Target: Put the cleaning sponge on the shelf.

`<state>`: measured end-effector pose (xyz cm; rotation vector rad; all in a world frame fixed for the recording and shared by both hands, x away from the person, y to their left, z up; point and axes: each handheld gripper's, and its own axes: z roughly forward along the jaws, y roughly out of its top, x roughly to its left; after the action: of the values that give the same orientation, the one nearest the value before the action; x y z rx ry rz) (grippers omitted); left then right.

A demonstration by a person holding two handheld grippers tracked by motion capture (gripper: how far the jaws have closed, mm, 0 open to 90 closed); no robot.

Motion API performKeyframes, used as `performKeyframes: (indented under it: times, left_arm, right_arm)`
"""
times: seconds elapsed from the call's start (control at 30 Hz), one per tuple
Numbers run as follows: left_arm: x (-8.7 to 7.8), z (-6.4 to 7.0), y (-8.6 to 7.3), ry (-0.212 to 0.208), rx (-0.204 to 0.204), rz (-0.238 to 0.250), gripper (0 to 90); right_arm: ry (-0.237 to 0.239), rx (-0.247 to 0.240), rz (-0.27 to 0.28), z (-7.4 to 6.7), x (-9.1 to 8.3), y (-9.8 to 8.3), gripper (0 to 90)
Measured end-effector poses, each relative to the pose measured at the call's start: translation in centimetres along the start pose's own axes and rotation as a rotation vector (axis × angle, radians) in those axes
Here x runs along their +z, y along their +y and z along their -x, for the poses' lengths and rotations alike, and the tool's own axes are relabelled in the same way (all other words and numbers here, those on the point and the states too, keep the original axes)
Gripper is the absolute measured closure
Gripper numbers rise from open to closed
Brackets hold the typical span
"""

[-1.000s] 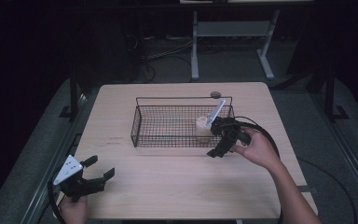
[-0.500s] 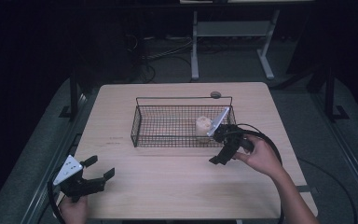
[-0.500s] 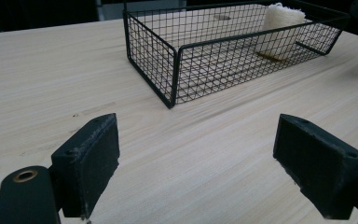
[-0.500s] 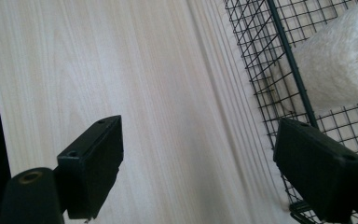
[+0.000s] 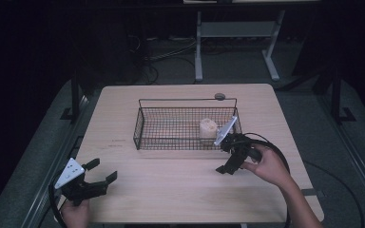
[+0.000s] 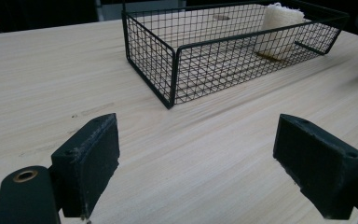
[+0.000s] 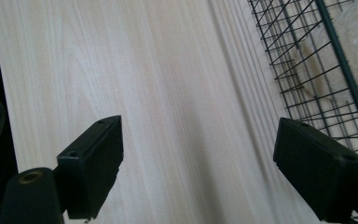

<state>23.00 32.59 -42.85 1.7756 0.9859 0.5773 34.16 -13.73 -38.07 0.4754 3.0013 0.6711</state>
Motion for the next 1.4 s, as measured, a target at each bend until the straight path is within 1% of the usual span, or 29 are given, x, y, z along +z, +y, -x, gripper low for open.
performKeyframes:
  times: [0.07,0.37,0.5,0.73,1.07,1.17,1.23,1.4]
  left_arm:
    - [0.0,0.0,0.0,-0.001,-0.001,-0.001,13.8]
    - [0.0,0.0,0.0,0.000,0.003,-0.004,13.8]
    - [-0.1,0.0,0.0,0.001,0.002,-0.004,13.8]
    - [-0.1,0.0,0.0,0.004,0.000,-0.002,13.8]
    - [0.0,0.1,0.0,0.005,-0.002,0.001,13.8]
    - [0.0,0.1,0.0,0.004,-0.003,0.000,13.8]
    - [0.0,0.1,0.0,0.004,-0.004,0.001,13.8]
    - [0.0,0.2,0.0,0.000,0.001,-0.002,13.8]
  right_arm:
    - [0.009,0.005,0.007,-0.1,0.1,-0.3,15.3]
    - [0.011,0.008,0.012,-0.5,0.6,-1.4,15.3]
    - [0.017,0.013,0.006,-0.8,0.9,-1.8,15.3]
    - [0.017,0.013,0.019,-1.5,1.1,-2.6,15.3]
    - [0.014,0.014,0.022,-2.3,1.3,-3.7,15.3]
    - [0.018,0.025,0.025,-2.4,1.5,-4.0,15.3]
    - [0.019,0.025,0.034,-2.4,1.6,-4.3,15.3]
    - [0.016,0.029,0.032,-2.8,1.6,-4.9,15.3]
